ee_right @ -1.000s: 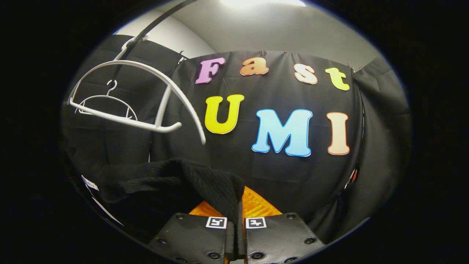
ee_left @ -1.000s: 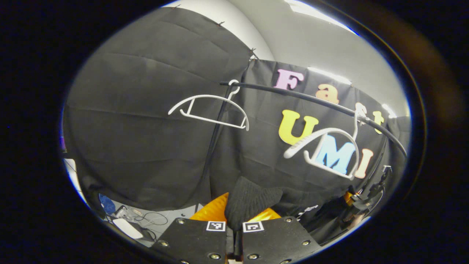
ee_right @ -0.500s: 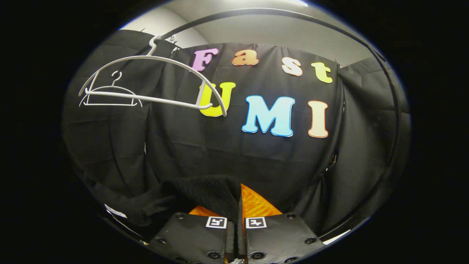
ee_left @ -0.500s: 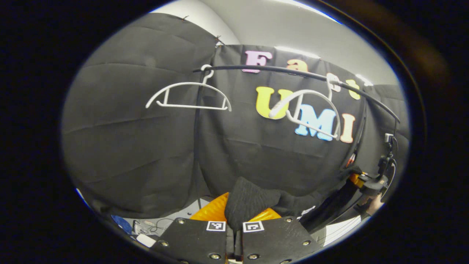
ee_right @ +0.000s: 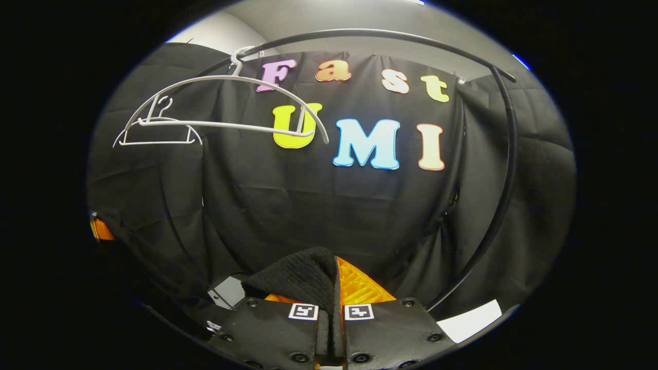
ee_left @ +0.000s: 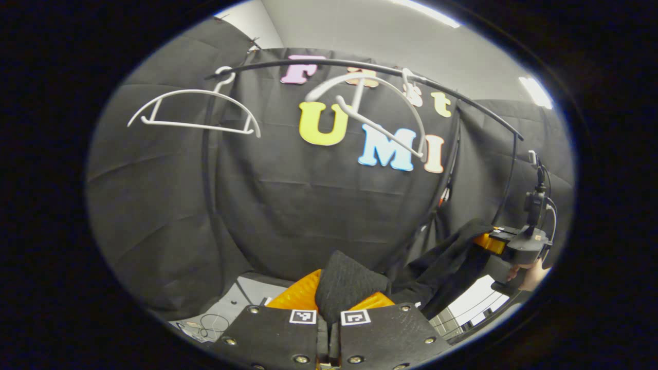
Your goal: Grasp the clothes on the hanger with both hands and then place them into the laundry hamper below.
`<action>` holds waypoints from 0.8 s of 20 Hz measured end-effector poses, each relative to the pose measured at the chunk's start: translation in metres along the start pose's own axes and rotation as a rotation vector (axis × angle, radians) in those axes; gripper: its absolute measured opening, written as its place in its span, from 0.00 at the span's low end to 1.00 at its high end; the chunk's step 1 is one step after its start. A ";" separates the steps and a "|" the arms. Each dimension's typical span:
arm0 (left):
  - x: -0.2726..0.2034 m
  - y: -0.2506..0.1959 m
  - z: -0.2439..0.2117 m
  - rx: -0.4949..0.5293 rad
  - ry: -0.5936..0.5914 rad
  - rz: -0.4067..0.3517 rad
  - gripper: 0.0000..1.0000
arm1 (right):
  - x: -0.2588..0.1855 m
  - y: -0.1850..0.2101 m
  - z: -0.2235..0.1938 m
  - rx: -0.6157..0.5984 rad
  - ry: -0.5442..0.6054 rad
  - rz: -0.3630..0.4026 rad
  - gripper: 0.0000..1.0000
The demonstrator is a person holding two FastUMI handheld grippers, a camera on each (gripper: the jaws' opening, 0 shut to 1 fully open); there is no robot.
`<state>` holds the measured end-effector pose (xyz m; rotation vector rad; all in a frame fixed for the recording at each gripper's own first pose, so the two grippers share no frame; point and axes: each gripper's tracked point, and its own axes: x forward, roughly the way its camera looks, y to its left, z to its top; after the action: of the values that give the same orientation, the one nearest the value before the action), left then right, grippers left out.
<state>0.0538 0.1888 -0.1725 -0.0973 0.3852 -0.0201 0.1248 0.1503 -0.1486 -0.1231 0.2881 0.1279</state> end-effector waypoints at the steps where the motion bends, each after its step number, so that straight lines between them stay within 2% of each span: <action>1: 0.010 -0.004 -0.006 0.004 0.012 -0.021 0.02 | -0.002 0.001 -0.007 0.018 0.020 -0.009 0.05; 5: 0.042 -0.010 -0.022 0.033 0.070 -0.077 0.02 | -0.004 -0.001 -0.039 0.072 0.109 -0.074 0.05; 6: 0.049 -0.012 -0.029 0.043 0.085 -0.085 0.02 | -0.005 -0.002 -0.048 0.088 0.128 -0.083 0.08; 8: 0.065 -0.018 -0.047 0.066 0.113 -0.089 0.04 | -0.007 -0.004 -0.063 0.122 0.163 -0.099 0.05; 12: 0.093 -0.030 -0.093 0.128 0.172 -0.079 0.02 | -0.004 -0.004 -0.100 0.187 0.249 -0.119 0.05; 16: 0.104 -0.039 -0.107 0.130 0.217 -0.072 0.02 | 0.006 -0.003 -0.134 0.232 0.337 -0.112 0.05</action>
<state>0.1101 0.1362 -0.3065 0.0197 0.5963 -0.1273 0.0937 0.1296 -0.2774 0.0714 0.6278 -0.0394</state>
